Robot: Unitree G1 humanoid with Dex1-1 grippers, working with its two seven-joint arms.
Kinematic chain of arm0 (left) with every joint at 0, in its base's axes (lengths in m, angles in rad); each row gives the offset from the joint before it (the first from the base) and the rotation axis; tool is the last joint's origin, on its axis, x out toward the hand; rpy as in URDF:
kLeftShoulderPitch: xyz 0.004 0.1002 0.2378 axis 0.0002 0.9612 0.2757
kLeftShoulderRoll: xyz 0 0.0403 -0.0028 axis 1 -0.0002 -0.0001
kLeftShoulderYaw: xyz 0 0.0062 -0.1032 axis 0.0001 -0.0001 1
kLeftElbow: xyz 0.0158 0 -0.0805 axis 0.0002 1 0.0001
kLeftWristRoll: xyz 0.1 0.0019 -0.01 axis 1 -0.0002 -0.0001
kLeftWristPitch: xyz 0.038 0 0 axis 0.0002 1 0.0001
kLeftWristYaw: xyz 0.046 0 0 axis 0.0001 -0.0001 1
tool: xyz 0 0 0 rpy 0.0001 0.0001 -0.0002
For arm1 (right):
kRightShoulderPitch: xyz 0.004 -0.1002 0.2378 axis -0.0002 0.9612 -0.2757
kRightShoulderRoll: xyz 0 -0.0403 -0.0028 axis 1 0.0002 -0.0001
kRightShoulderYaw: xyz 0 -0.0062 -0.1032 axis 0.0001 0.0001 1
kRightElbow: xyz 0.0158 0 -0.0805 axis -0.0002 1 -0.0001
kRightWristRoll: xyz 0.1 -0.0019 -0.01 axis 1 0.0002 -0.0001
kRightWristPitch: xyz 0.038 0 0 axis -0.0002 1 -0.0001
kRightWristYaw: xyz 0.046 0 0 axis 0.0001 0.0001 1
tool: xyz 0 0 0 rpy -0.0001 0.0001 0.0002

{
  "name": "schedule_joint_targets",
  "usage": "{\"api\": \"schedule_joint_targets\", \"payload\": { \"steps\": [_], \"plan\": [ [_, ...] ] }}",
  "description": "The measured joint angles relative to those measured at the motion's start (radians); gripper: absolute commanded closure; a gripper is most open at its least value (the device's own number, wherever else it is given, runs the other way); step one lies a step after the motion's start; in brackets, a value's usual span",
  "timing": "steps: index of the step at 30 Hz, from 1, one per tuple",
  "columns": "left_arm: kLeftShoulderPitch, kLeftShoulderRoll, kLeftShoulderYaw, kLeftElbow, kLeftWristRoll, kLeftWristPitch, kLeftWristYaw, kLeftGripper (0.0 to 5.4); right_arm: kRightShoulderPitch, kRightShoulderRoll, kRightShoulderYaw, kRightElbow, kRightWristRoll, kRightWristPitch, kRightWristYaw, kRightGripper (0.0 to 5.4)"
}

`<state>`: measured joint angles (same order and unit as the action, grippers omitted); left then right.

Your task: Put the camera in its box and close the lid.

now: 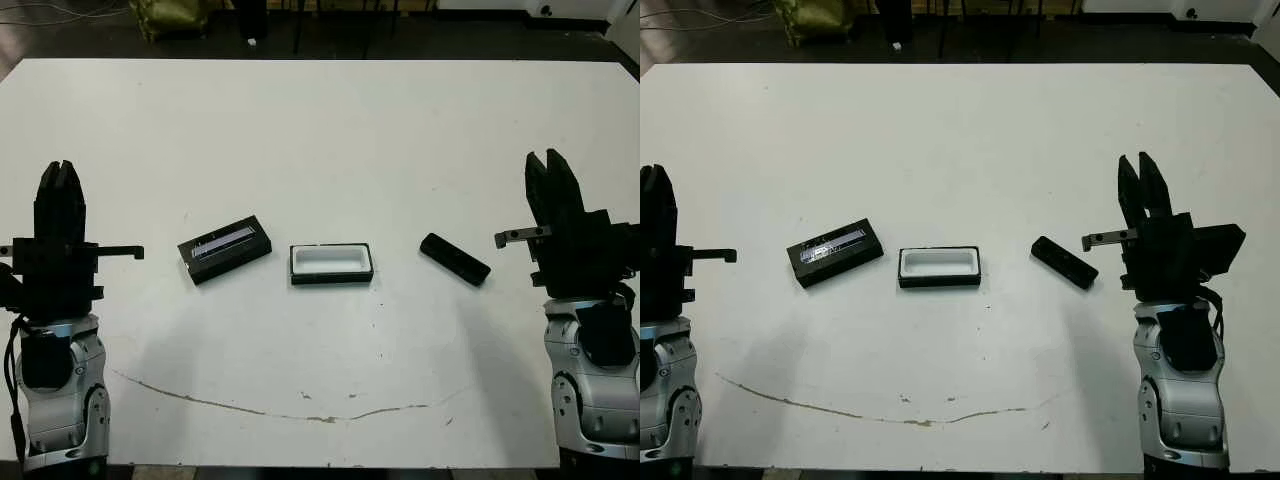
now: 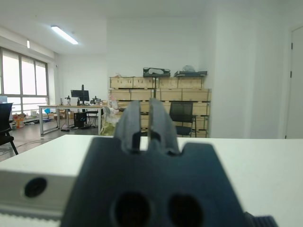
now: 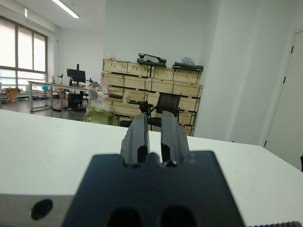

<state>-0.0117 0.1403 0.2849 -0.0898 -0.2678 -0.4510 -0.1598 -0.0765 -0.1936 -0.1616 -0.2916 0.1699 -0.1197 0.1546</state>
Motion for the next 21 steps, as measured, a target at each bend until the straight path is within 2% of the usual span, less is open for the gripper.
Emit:
{"api": "schedule_joint_targets", "payload": {
  "steps": [11, 14, 18, 21],
  "plan": [
    [-0.006, 0.0, -0.002, 0.016, -0.027, -0.007, -0.027, 5.4, 0.001, -0.01, -0.003, -0.005, -0.004, 0.021, 0.023, 5.39],
    [-0.006, 0.0, -0.002, 0.011, -0.026, -0.005, -0.025, 5.4, 0.001, -0.025, -0.007, -0.002, 0.024, 0.022, 0.057, 5.39],
    [-0.014, 0.0, -0.002, 0.022, -0.036, -0.011, -0.03, 5.4, -0.011, -0.049, -0.022, 0.013, 0.102, 0.037, 0.127, 5.39],
    [-0.02, 0.0, -0.002, 0.024, -0.039, -0.01, -0.036, 5.4, -0.03, -0.093, -0.035, 0.019, 0.129, 0.073, 0.165, 5.39]
  ]
}}
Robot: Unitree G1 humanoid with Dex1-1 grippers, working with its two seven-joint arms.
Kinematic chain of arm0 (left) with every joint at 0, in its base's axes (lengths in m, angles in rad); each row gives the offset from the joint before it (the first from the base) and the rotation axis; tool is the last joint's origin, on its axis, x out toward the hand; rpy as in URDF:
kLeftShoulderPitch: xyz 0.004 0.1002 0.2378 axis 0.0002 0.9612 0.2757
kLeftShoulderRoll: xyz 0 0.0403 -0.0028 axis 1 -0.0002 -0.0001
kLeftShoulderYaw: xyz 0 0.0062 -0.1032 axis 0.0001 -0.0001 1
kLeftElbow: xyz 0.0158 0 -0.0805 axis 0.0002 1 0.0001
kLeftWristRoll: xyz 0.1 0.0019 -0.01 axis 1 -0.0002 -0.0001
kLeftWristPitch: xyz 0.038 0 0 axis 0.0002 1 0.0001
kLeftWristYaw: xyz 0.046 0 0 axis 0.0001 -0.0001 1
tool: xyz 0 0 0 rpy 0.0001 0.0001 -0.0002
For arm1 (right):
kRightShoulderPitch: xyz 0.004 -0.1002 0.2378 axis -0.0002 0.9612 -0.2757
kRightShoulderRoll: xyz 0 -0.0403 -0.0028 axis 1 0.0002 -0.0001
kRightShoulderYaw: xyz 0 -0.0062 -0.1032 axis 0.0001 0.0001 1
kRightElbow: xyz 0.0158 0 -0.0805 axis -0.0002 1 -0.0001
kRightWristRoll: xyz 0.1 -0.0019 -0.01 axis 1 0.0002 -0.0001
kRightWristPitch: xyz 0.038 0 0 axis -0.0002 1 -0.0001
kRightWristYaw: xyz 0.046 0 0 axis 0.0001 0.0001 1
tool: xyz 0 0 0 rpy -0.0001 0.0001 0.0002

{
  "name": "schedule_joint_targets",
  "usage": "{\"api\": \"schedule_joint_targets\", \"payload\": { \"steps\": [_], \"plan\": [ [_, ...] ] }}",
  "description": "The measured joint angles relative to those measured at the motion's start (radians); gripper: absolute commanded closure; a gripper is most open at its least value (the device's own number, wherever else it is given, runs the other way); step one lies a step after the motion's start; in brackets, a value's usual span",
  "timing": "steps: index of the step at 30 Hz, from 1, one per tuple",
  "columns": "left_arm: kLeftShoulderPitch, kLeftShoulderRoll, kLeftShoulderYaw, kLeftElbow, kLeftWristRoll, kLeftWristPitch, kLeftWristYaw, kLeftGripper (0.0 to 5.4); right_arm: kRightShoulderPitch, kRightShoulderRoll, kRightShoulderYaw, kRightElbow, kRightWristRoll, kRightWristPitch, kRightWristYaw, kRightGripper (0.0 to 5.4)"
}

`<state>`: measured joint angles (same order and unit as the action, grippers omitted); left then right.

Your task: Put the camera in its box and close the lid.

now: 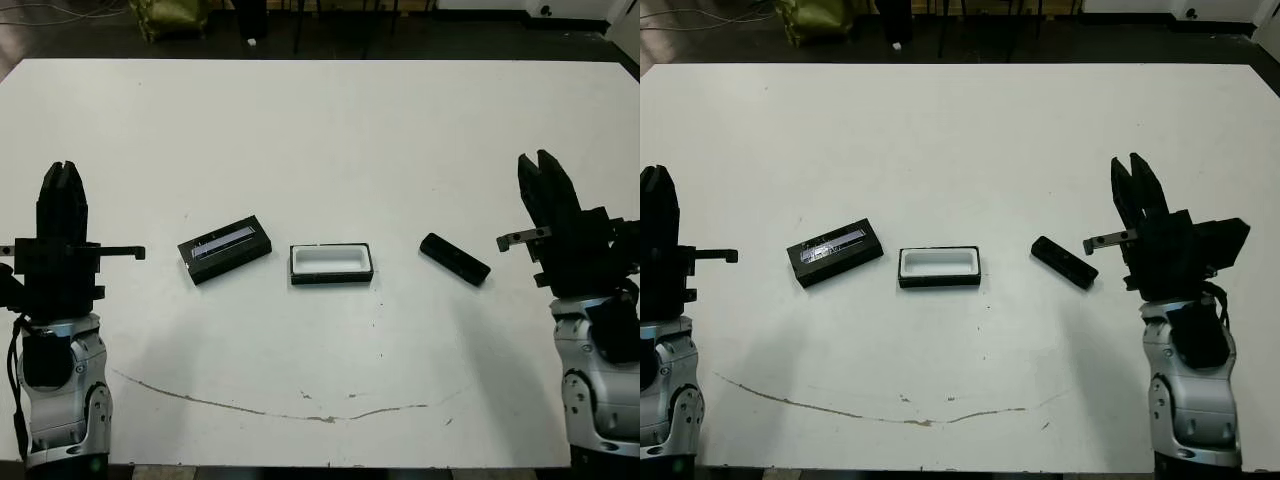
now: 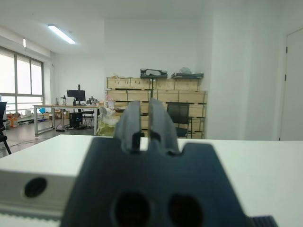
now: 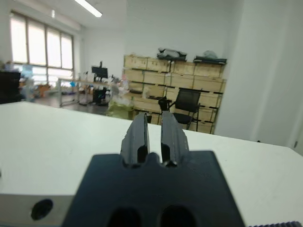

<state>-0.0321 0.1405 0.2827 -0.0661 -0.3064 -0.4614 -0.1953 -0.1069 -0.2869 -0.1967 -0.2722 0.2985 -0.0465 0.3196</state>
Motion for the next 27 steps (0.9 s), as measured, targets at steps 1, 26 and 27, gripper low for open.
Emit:
{"api": "schedule_joint_targets", "payload": {
  "steps": [1, 26, 27],
  "plan": [
    [-0.001, 0.0, -0.001, -0.001, 0.0, 0.0, 0.0, 5.4, -0.008, -0.017, -0.004, 0.005, 0.001, 0.002, 0.013, 5.39],
    [0.019, -0.001, -0.004, -0.023, 0.02, 0.009, 0.019, 5.4, -0.128, -0.361, 0.037, 0.131, -0.021, 0.27, 0.336, 2.67],
    [0.019, -0.001, -0.004, -0.023, 0.019, 0.009, 0.019, 5.4, -0.128, -0.361, 0.043, 0.131, -0.023, 0.271, 0.337, 2.48]
  ]
}}
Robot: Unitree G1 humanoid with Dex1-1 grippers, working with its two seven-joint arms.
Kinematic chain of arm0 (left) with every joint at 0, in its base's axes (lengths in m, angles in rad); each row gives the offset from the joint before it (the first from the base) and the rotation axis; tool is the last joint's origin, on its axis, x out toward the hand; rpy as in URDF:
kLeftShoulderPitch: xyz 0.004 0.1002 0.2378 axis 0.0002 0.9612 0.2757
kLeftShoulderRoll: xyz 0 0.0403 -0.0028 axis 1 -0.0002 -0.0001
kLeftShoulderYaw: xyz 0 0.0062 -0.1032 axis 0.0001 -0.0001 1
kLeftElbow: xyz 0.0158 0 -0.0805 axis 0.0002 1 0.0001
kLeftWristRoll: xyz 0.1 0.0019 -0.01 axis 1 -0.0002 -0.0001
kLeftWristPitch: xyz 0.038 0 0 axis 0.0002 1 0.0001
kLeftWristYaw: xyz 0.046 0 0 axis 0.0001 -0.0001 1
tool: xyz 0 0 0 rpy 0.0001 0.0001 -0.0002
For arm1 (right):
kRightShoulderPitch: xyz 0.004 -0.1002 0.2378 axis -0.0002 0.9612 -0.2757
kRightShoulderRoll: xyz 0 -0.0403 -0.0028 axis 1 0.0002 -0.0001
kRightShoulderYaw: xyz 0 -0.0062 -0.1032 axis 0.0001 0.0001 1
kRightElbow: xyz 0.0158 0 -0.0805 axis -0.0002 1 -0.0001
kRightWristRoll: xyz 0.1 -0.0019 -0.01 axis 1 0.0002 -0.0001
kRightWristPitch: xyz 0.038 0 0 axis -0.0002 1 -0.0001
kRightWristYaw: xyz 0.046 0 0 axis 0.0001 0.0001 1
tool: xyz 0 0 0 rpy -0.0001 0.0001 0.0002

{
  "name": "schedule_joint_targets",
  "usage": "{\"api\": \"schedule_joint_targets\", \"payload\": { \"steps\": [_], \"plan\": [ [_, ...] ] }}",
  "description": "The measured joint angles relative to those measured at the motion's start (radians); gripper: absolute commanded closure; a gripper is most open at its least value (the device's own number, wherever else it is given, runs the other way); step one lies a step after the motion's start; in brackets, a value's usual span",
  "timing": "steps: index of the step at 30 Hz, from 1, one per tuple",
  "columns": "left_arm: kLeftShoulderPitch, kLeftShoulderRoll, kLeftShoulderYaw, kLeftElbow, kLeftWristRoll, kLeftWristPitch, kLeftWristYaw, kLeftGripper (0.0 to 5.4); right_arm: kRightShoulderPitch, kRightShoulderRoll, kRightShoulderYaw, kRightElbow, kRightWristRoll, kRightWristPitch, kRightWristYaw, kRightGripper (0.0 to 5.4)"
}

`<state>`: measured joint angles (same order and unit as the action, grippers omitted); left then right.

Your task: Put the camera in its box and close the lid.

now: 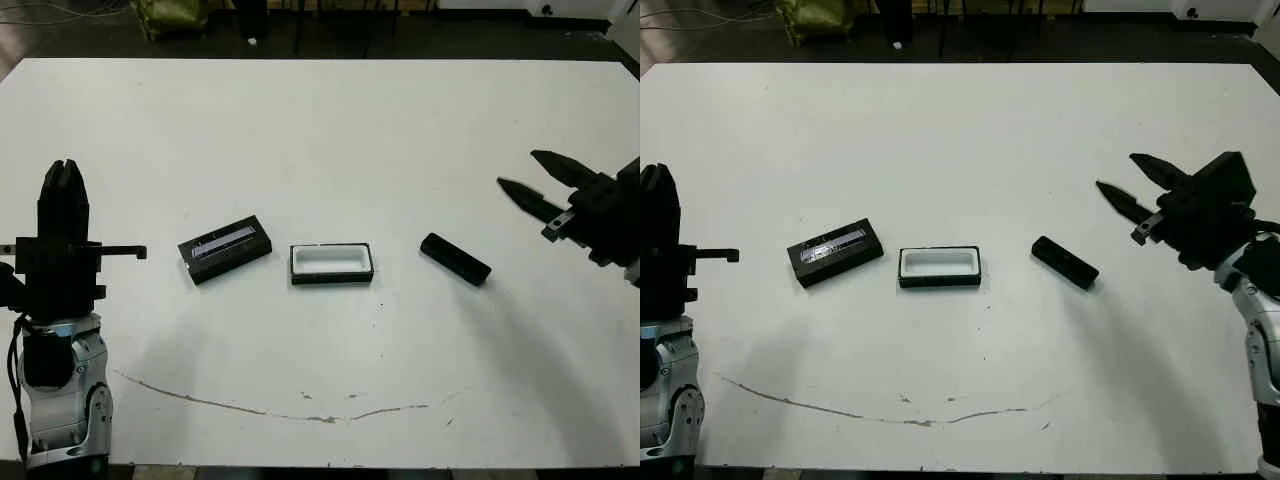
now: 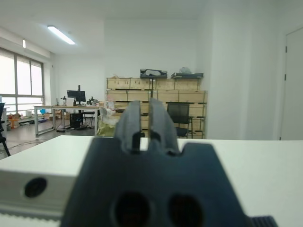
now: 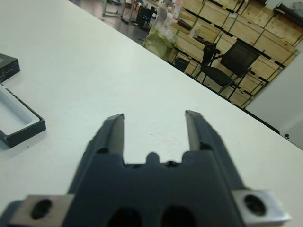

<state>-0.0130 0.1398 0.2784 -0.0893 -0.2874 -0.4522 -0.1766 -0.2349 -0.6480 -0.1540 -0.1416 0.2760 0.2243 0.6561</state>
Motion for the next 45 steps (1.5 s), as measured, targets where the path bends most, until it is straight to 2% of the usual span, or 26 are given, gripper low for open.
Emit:
{"api": "schedule_joint_targets", "payload": {
  "steps": [8, 14, 17, 19, 24, 26, 30, 33, 37, 42, 45],
  "plan": [
    [0.001, 0.0, 0.0, 0.003, 0.001, -0.005, -0.001, 5.4, 0.002, -0.004, 0.06, 0.024, -0.044, 0.002, 0.03, 0.77],
    [0.005, 0.0, -0.002, 0.003, 0.001, -0.005, -0.001, 5.4, 0.001, -0.029, 0.113, 0.015, -0.093, 0.087, 0.054, 0.26],
    [0.005, 0.0, -0.002, 0.003, -0.002, -0.005, -0.008, 5.4, -0.004, -0.043, 0.135, 0.017, -0.094, 0.125, 0.09, 0.36],
    [0.005, 0.0, -0.003, 0.006, -0.004, -0.005, -0.013, 5.4, -0.019, -0.044, 0.144, 0.04, -0.091, 0.123, 0.126, 0.73],
    [0.006, 0.0, -0.003, 0.006, -0.003, -0.005, -0.015, 5.4, -0.063, -0.047, 0.166, 0.123, -0.095, 0.072, 0.209, 1.77],
    [0.006, 0.0, -0.003, 0.006, -0.006, -0.005, -0.019, 5.4, -0.082, -0.052, 0.175, 0.15, -0.099, 0.058, 0.235, 1.81],
    [0.007, 0.0, -0.004, 0.006, -0.014, -0.004, -0.02, 5.4, -0.11, -0.06, 0.192, 0.181, -0.118, 0.038, 0.268, 2.34],
    [0.007, 0.0, -0.004, 0.006, -0.014, -0.005, -0.02, 5.4, -0.124, -0.062, 0.2, 0.209, -0.126, 0.011, 0.288, 2.49],
    [0.007, 0.0, -0.004, 0.006, -0.01, -0.005, -0.021, 5.4, -0.145, -0.061, 0.203, 0.251, -0.123, 0.008, 0.317, 2.13],
    [0.007, 0.0, -0.004, 0.008, 0.003, -0.005, -0.021, 5.4, -0.158, -0.054, 0.211, 0.303, -0.117, -0.021, 0.348, 1.06],
    [0.007, 0.0, -0.004, 0.009, 0.003, -0.005, -0.021, 5.4, -0.161, -0.05, 0.218, 0.317, -0.117, -0.022, 0.359, 1.1]
  ]
}}
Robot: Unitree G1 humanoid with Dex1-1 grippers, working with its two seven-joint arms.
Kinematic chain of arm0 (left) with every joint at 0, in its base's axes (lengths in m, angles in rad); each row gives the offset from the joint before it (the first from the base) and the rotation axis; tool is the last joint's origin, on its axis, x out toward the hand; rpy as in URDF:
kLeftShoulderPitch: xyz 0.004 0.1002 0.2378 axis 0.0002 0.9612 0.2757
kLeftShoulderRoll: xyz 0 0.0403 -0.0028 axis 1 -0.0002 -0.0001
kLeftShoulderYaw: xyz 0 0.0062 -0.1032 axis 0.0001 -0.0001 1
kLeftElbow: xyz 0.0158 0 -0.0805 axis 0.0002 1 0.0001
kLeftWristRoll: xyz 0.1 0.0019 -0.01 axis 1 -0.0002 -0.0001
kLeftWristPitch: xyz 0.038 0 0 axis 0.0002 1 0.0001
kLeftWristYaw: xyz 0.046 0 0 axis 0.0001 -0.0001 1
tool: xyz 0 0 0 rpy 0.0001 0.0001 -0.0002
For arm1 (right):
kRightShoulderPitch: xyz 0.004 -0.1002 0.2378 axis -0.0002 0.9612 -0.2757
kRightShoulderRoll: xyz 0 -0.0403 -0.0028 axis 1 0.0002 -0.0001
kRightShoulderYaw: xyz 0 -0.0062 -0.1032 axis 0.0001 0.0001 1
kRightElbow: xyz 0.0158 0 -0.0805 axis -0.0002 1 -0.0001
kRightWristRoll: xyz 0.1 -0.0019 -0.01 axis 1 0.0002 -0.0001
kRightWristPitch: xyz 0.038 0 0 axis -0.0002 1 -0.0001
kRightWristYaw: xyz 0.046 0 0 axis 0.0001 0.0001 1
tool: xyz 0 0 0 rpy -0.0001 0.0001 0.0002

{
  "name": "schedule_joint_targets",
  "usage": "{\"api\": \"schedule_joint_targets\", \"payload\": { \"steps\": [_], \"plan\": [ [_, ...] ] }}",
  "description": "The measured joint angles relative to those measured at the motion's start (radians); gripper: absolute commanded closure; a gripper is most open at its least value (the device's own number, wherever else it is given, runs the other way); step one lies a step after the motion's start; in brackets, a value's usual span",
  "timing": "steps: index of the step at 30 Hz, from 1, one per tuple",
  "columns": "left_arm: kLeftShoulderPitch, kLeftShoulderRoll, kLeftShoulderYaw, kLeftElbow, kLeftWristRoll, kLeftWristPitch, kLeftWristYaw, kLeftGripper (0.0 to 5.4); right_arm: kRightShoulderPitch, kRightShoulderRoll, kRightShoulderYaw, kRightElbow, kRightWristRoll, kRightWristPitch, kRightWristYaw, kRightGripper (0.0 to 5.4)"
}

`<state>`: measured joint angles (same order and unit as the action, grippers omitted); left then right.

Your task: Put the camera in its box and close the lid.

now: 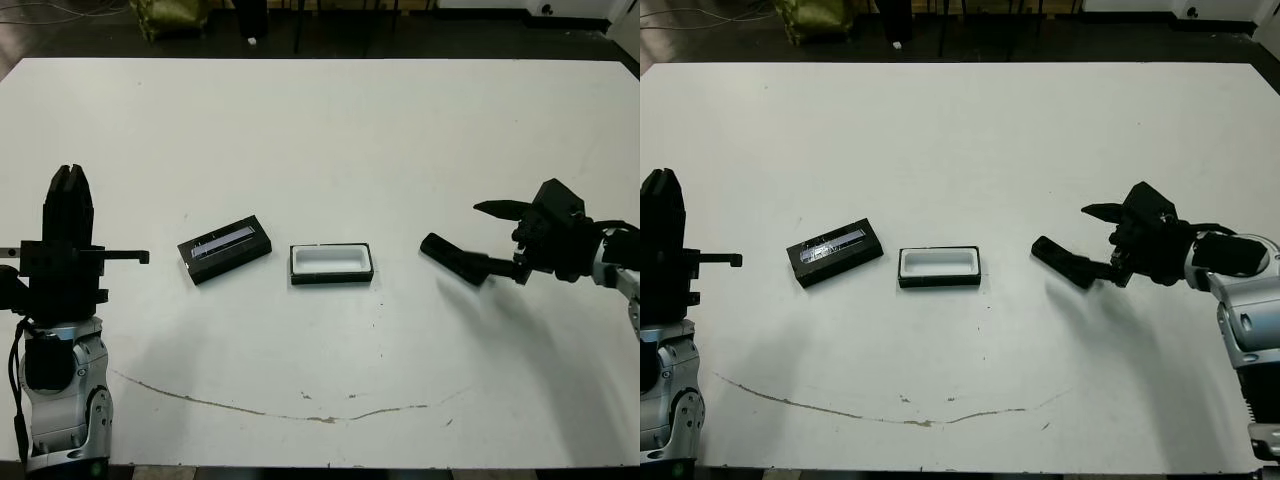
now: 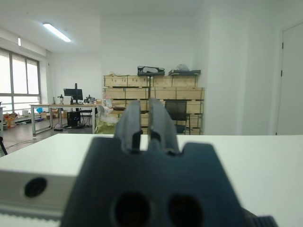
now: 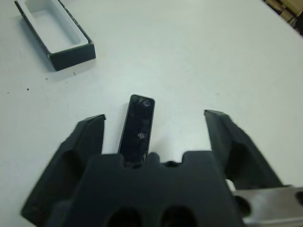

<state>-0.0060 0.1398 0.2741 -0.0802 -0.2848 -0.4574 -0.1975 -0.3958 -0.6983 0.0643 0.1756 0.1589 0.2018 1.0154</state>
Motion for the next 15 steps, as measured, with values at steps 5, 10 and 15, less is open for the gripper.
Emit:
{"api": "schedule_joint_targets", "payload": {
  "steps": [5, 10, 15],
  "plan": [
    [0.0, 0.0, 0.0, 0.0, -0.002, 0.0, -0.007, 5.4, 0.0, 0.001, 0.001, 0.001, -0.021, -0.056, -0.013, 2.2],
    [0.0, 0.0, 0.0, 0.0, -0.002, 0.001, -0.007, 5.4, 0.0, 0.001, 0.013, -0.007, -0.041, -0.06, -0.025, 1.87],
    [0.0, 0.0, 0.0, 0.0, -0.003, 0.005, -0.01, 5.4, 0.0, 0.002, 0.014, -0.005, -0.037, -0.06, -0.014, 1.37]
  ]
}}
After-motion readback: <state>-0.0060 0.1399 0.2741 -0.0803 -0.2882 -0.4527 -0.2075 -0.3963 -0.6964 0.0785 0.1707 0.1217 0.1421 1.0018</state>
